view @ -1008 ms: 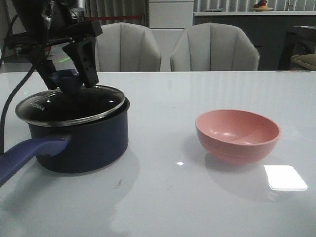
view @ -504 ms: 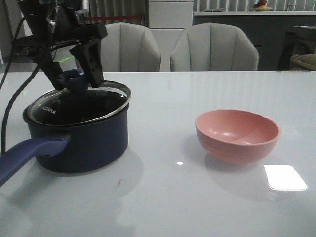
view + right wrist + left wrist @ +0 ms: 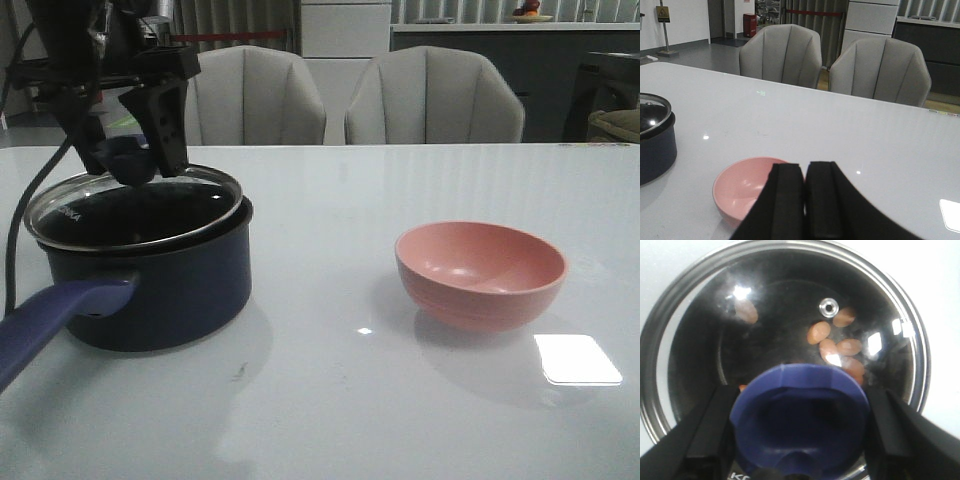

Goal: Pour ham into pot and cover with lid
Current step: 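Open the left gripper and raise it off the knob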

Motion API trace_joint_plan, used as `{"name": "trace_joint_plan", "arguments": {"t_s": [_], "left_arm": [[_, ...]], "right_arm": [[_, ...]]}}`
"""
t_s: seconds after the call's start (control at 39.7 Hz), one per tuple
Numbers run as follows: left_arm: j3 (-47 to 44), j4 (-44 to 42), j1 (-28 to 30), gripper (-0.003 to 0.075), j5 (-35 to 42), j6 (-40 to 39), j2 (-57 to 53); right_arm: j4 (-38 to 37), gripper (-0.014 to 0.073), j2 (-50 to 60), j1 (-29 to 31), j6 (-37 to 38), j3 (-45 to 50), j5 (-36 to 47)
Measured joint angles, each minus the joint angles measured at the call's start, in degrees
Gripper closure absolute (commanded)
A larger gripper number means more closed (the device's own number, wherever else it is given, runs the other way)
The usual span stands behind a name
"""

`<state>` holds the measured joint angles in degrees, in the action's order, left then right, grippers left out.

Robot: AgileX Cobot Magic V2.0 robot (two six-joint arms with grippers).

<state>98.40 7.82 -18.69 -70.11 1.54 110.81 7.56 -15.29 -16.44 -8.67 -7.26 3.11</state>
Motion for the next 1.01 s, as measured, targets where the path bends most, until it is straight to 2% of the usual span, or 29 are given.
{"name": "trace_joint_plan", "arguments": {"t_s": [0.2,0.35,0.43,0.83,1.01], "left_arm": [[0.0,1.3,0.0,0.0363,0.0,0.0,0.7],[0.0,1.5,0.0,0.0202,0.0,0.0,0.7],[0.0,1.6,0.0,0.0164,-0.1,0.0,0.7],[2.3,1.9,0.0,0.0167,-0.7,0.1,0.4],[1.0,1.9,0.0,0.0167,0.6,0.1,-5.3]], "right_arm": [[0.0,0.0445,0.0,0.0,0.0,0.0,0.0],[0.0,0.0445,0.0,0.0,0.0,0.0,0.0],[0.0,0.0445,0.0,0.0,0.0,0.0,0.0],[0.0,0.0445,0.0,0.0,0.0,0.0,0.0],[0.0,0.0445,0.0,0.0,0.0,0.0,0.0]]}}
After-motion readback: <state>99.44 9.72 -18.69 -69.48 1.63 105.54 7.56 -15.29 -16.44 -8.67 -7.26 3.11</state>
